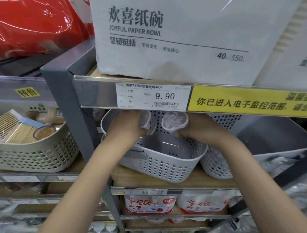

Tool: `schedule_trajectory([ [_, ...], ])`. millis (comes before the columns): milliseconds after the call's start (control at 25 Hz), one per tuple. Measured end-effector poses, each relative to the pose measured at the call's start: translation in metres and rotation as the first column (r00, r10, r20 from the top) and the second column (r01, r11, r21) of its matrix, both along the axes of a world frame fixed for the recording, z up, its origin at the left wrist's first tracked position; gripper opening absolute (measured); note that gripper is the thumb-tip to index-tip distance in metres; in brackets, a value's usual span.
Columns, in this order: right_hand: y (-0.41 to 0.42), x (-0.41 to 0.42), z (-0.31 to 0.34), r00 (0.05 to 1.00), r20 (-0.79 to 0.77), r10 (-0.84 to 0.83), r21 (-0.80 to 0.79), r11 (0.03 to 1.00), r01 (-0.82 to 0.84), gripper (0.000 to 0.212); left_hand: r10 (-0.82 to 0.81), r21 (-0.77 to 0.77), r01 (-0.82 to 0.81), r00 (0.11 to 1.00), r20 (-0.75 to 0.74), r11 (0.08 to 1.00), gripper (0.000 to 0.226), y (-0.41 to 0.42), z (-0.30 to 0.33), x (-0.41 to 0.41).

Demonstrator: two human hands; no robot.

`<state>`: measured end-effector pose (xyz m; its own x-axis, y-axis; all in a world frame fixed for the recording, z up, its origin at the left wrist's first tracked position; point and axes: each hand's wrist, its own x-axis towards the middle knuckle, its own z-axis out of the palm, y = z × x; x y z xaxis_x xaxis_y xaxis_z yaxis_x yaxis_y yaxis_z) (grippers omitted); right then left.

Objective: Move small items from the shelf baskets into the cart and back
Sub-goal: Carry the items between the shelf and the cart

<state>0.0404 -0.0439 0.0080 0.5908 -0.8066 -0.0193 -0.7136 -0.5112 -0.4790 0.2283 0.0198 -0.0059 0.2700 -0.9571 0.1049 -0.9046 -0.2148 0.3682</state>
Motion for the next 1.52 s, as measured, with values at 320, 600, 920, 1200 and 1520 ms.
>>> schedule_trajectory([
  [320, 0.054, -0.040, -0.008, 0.896, 0.443, -0.022, -0.295, 0.940, 0.169, 0.038, -0.281, -0.527, 0.184, 0.954, -0.109, 0.830, 0.051, 0.052, -0.001, -0.023],
  [600, 0.118, -0.095, -0.026, 0.774, 0.621, -0.126, -0.340, 0.846, 0.410, 0.048, -0.564, -0.679, 0.398, 0.825, -0.028, 0.616, 0.054, 0.070, -0.013, -0.064],
  [920, 0.193, -0.155, -0.066, 0.362, 0.750, -0.553, 0.166, 0.688, 0.706, 0.048, -0.739, -0.550, 0.504, 0.547, -0.394, 0.666, 0.055, 0.073, -0.026, -0.142],
  [1200, 0.256, -0.251, -0.116, -0.050, 0.703, -0.709, 0.509, 0.453, 0.732, 0.058, -0.714, -0.394, 0.623, 0.422, -0.558, 0.676, 0.051, 0.070, -0.059, -0.255],
  [1520, 0.321, -0.373, -0.167, -0.354, 0.598, -0.719, 0.696, 0.248, 0.673, 0.051, -0.647, -0.177, 0.753, 0.390, -0.656, 0.634, 0.041, 0.078, -0.111, -0.400],
])
